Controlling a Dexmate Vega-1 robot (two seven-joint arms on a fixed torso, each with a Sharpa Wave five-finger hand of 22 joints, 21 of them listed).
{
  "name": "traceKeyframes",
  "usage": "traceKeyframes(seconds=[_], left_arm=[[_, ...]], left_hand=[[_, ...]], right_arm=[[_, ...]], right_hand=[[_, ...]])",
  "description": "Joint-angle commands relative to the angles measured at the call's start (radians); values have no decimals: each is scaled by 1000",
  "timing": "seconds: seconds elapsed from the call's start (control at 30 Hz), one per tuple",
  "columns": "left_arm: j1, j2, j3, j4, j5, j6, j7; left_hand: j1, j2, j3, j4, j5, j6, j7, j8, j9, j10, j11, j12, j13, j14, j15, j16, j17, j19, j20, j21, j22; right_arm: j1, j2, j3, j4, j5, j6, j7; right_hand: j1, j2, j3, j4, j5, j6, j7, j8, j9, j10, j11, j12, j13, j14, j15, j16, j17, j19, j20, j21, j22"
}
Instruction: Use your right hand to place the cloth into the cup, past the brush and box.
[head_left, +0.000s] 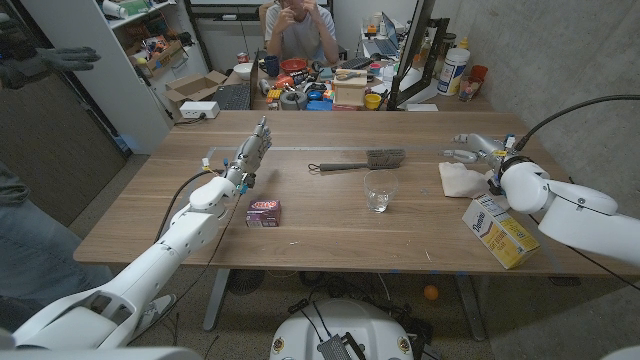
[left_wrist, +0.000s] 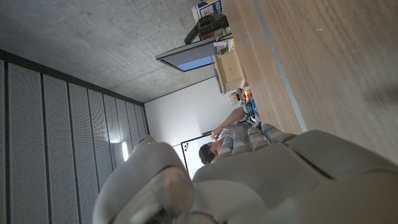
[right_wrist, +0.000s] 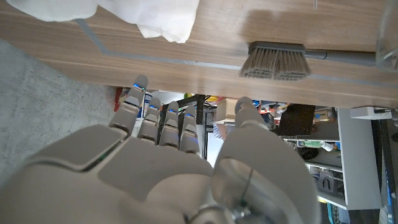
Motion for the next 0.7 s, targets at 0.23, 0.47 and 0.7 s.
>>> traceKeyframes(seconds=[0.23, 0.47, 0.7], left_arm=[[-18, -13, 11, 30, 2, -9, -24], [-9, -12, 7, 31, -3, -16, -26], [-1, -7, 3, 28, -4, -22, -24]], left_hand=[[0, 13, -5, -1, 7, 8, -2, 6, 6, 5, 0, 6, 4, 6, 5, 7, 2, -3, 11, 0, 3], [1, 15, -6, -1, 7, 11, -3, 7, 6, 4, -1, 6, 4, 7, 4, 7, 2, -3, 13, 0, 3], [2, 17, -6, -1, 7, 12, -3, 7, 6, 4, -2, 6, 4, 8, 4, 7, 2, -4, 14, 0, 4]], right_arm=[[175, -41, -189, -73, -103, -282, 176], [250, -28, -265, -51, -141, -336, 234], [304, -12, -336, -24, -186, -381, 265]], right_hand=[[5, -18, -16, 3, -1, -22, -23, -11, 5, -6, -7, -8, 3, 26, 29, 6, 2, 61, -2, 4, 7], [-6, -30, -26, 8, -1, -25, -25, -10, 5, -1, -4, -6, 4, 43, 29, 9, 2, 99, -2, 13, 9], [-22, -54, -42, 12, 3, -33, -26, -11, 5, -24, 10, -14, 5, 18, 29, -4, 3, 115, 2, 10, 7]])
